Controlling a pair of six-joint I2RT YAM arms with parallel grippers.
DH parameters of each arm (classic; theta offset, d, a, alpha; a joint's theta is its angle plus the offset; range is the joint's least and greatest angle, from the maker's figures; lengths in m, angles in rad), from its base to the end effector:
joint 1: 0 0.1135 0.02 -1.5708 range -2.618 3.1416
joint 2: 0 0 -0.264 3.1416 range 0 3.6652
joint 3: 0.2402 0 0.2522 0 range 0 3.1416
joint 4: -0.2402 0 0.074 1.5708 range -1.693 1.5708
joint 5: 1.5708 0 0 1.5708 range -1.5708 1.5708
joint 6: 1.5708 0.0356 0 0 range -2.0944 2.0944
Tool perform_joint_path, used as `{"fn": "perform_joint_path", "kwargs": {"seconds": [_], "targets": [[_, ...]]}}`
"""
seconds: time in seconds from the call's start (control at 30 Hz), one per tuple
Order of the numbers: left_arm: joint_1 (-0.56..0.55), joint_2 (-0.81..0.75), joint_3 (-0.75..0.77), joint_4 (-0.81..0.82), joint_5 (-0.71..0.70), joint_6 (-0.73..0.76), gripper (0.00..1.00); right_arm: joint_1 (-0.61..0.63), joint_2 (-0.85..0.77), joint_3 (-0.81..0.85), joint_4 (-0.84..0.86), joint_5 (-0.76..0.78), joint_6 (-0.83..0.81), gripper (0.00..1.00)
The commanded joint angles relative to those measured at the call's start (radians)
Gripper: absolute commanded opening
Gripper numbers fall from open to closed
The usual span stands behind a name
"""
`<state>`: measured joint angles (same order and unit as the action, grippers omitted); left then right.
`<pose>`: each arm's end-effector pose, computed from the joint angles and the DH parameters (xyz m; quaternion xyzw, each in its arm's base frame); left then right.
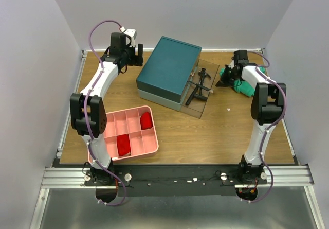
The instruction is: Sort the tools into containers
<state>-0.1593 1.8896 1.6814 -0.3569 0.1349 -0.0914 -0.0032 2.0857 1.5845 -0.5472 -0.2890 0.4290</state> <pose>0.4407 -0.0757 0.3137 0.0621 0.8726 -0.1187 0.4697 0.4476 0.0087 0.1845 0.1687 0.9417 0.1900 0.2204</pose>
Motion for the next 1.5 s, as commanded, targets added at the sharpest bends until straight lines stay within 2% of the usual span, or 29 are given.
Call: {"fn": "perform_joint_path", "kwargs": {"seconds": [0.0,0.4,0.57,0.9,0.93,0.97,1.0,1.07,1.1,1.2,1.27,1.3,1.33,1.47], "targets": [[-0.002,0.04,0.02,-0.034,0.071,-0.007,0.91,0.051,0.045,0.067,0.012,-0.065,0.03,0.01],[-0.023,0.111,0.07,-0.056,0.15,-0.041,0.88,0.167,0.183,0.206,0.05,-0.219,0.114,0.01],[-0.032,0.131,0.097,-0.07,0.163,-0.05,0.88,0.215,0.241,0.281,0.056,-0.236,0.136,0.01],[-0.036,0.121,0.084,-0.066,0.152,-0.07,0.88,0.258,0.26,0.295,0.073,-0.28,0.174,0.01],[-0.036,0.112,0.087,-0.063,0.143,-0.073,0.88,0.252,0.246,0.295,0.061,-0.245,0.166,0.05],[-0.036,0.108,0.089,-0.065,0.126,-0.073,0.88,0.246,0.213,0.292,0.028,-0.225,0.146,0.13],[-0.036,0.103,0.096,-0.063,0.094,-0.079,0.88,0.238,0.186,0.287,0.012,-0.205,0.134,0.38],[-0.034,0.077,0.104,-0.053,0.057,-0.083,0.89,0.206,0.136,0.252,-0.022,-0.148,0.1,0.53],[-0.034,0.066,0.113,-0.048,-0.004,-0.096,0.9,0.194,0.081,0.24,-0.031,-0.13,0.085,0.62],[-0.031,0.037,0.144,-0.024,-0.058,-0.099,0.98,0.152,-0.014,0.192,-0.042,-0.085,0.005,0.76],[-0.029,0.014,0.161,-0.001,-0.113,-0.085,0.99,0.126,-0.061,0.174,-0.039,-0.059,-0.051,0.86],[-0.029,0.006,0.175,0.004,-0.124,-0.077,0.99,0.121,-0.075,0.184,-0.057,-0.026,-0.068,1.0],[-0.028,-0.006,0.181,0.01,-0.127,-0.068,0.99,0.114,-0.113,0.186,-0.075,0.066,-0.079,1.0],[-0.019,-0.047,0.173,0.044,-0.138,-0.028,0.99,0.109,-0.209,0.186,-0.189,0.253,-0.188,1.0]]}}
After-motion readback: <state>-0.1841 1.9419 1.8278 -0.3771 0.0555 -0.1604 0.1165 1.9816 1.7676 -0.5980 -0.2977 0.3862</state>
